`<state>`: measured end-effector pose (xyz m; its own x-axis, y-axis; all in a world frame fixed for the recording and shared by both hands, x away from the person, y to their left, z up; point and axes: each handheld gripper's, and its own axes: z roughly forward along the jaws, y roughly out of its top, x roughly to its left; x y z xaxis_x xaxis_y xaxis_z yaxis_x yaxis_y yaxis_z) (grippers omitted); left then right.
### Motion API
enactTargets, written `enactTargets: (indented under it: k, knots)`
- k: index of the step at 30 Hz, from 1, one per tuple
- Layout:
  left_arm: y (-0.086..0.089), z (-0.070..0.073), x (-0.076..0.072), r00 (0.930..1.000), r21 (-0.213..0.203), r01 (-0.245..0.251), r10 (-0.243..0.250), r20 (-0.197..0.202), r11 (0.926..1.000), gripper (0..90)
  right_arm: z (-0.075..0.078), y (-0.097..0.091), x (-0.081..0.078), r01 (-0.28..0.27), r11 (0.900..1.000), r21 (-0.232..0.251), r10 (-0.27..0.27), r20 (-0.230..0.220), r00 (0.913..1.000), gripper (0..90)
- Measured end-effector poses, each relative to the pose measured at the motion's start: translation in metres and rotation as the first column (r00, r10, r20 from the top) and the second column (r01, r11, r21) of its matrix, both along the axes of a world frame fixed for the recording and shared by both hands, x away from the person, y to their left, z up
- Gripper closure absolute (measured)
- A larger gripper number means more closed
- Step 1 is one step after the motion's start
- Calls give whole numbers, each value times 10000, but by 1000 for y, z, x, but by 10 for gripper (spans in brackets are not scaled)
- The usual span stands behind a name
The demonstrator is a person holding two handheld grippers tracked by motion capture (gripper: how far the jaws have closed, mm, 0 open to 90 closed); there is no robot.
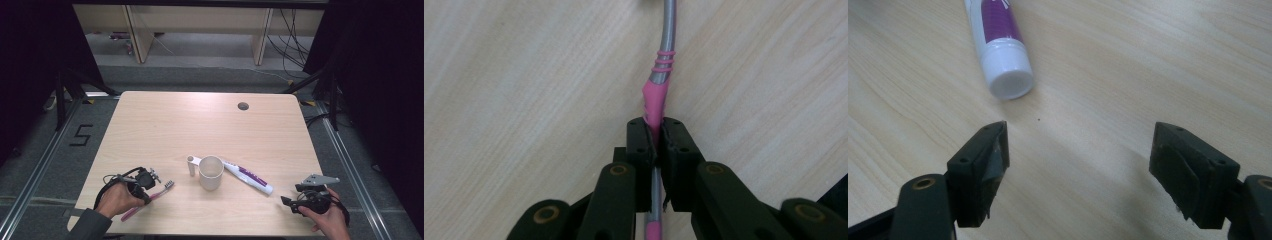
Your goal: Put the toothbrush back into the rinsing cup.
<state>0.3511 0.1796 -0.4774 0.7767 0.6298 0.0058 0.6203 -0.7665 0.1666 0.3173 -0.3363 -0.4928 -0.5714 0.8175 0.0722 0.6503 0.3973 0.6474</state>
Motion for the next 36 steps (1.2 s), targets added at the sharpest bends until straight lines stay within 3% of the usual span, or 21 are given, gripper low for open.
enactTargets:
  k: [8, 10, 13, 14, 15, 16, 17, 18, 19, 20, 23, 25, 26, 27, 29, 30, 32, 33, 34, 35, 36]
  knots:
    - [12, 16, -2, 9959, -1131, -43, 145, 894, 9936, 830, 1, 0, 0, 123, 9999, 47, -122, -138, 9998, 246]
    - [14, 20, -2, 9940, -1529, -100, 265, 1064, 9882, 830, 1, 1, -1, 173, 9998, 80, -171, -183, 9997, 246]
    - [18, 30, -3, 9817, -2560, -199, 674, 1783, 9665, 829, 1, 0, 0, 150, 9998, 89, -149, -123, 9998, 246]
    - [18, 30, -3, 9817, -2560, -199, 674, 1783, 9665, 830, 1, 0, 0, 136, 9998, 147, -134, -121, 9998, 246]
    - [17, 32, -4, 9696, -3411, -261, 1068, 2200, 9397, 830, 1, 0, 0, 158, 9998, 92, -156, -189, 9997, 246]
    - [17, 32, -4, 9696, -3411, -261, 1068, 2200, 9397, 830, 1, 0, 0, 158, 9998, 92, -156, -189, 9997, 246]
    - [16, 34, -5, 9680, -3670, -165, 1067, 2270, 9301, 830, 1, 0, 0, 193, 9997, 144, -190, -188, 9996, 246]
    - [14, 36, -6, 9594, -4183, -73, 1243, 2532, 9083, 829, 1, 0, 0, 203, 9997, 145, -200, -184, 9996, 246]
    - [14, 36, -6, 9594, -4183, -73, 1243, 2532, 9083, 830, 1, 0, 0, 203, 9997, 145, -200, -184, 9996, 246]
    - [12, 36, -6, 9552, -4534, -13, 1353, 2632, 8913, 829, 1, 0, 0, 204, 9997, 159, -201, -175, 9996, 246]
    - [8, 39, -6, 9416, -5153, 26, 1714, 2899, 8570, 830, 0, 0, 1, 132, 9998, 147, -130, -117, 9998, 246]
    - [6, 42, -5, 9295, -5371, 84, 1914, 3152, 8435, 829, 0, 0, 0, 127, 9998, 160, -125, -120, 9998, 246]
    - [4, 44, -4, 9136, -5642, 75, 2237, 3394, 8256, 830, 0, -1, 1, 71, 9999, 129, -71, -56, 10000, 247]
    - [4, 44, -4, 9136, -5642, 75, 2237, 3394, 8256, 830, 0, -1, 1, 71, 9999, 129, -71, -56, 10000, 247]
    - [3, 46, -4, 9003, -5711, 107, 2407, 3628, 8208, 830, -1, -1, 1, 73, 9999, 75, -73, 32, 10000, 246]
    - [2, 46, -4, 8831, -6145, -6, 2887, 3699, 7889, 830, 0, -2, 1, 76, 10000, 65, -76, 30, 10000, 246]
    - [3, 47, -4, 8791, -6063, 111, 2812, 3849, 7952, 830, 0, -2, 1, 68, 10000, 58, -69, 48, 10000, 246]
    - [2, 46, -3, 8709, -6314, 39, 3076, 3833, 7755, 830, -1, -2, 1, 63, 10000, 64, -63, 45, 10000, 246]
    - [2, 46, -3, 8709, -6314, 39, 3076, 3833, 7755, 829, -1, -2, 1, 63, 10000, 64, -63, 45, 10000, 246]
    - [2, 46, -4, 8604, -6475, 30, 3280, 3901, 7621, 829, -1, -2, 1, 33, 10000, 72, -33, 29, 10000, 246]
    - [2, 46, -3, 8655, -6420, 36, 3192, 3861, 7667, 830, 1, 0, 0, 161, 9998, 103, -160, -78, 9998, 246]
